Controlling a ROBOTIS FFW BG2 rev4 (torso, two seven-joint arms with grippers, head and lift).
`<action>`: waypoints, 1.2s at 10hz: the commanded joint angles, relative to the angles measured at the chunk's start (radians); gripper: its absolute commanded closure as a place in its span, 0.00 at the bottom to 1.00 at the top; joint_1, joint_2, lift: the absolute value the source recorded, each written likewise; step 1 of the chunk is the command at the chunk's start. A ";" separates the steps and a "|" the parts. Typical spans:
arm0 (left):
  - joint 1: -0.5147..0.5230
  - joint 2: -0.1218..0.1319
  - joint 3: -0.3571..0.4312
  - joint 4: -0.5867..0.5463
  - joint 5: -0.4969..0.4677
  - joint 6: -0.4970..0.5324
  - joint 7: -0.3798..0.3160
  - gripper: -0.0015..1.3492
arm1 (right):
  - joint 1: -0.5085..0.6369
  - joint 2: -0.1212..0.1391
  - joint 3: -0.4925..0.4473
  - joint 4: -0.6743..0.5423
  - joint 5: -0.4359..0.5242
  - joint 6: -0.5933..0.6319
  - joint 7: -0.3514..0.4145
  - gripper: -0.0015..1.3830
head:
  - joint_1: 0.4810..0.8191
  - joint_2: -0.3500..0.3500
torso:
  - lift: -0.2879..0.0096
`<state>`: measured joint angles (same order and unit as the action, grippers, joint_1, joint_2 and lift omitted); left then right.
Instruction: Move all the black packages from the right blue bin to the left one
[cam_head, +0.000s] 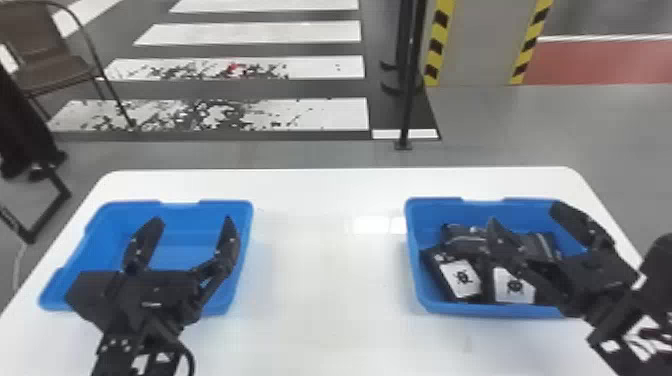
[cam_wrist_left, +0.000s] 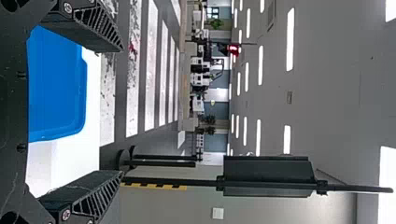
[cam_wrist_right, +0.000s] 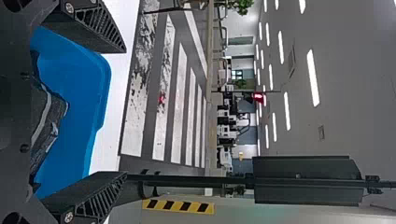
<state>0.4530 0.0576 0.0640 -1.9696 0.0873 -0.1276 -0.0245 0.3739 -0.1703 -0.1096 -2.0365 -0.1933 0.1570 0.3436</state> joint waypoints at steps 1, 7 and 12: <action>-0.001 0.002 -0.004 0.002 0.000 0.000 0.000 0.08 | -0.001 0.000 0.000 0.001 0.000 0.000 0.000 0.07 | 0.63 0.56 | 0.45; -0.004 0.004 -0.008 0.015 0.004 -0.015 0.000 0.08 | -0.001 0.000 0.000 0.003 -0.006 0.000 0.000 0.07 | 0.63 0.56 | 0.45; -0.004 0.005 -0.016 0.017 0.010 -0.022 0.000 0.08 | -0.138 -0.021 -0.008 -0.002 0.004 0.388 -0.020 0.06 | 0.63 0.54 | 0.45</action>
<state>0.4491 0.0627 0.0509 -1.9524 0.0976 -0.1490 -0.0245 0.2586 -0.1873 -0.1168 -2.0268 -0.1994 0.4726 0.3238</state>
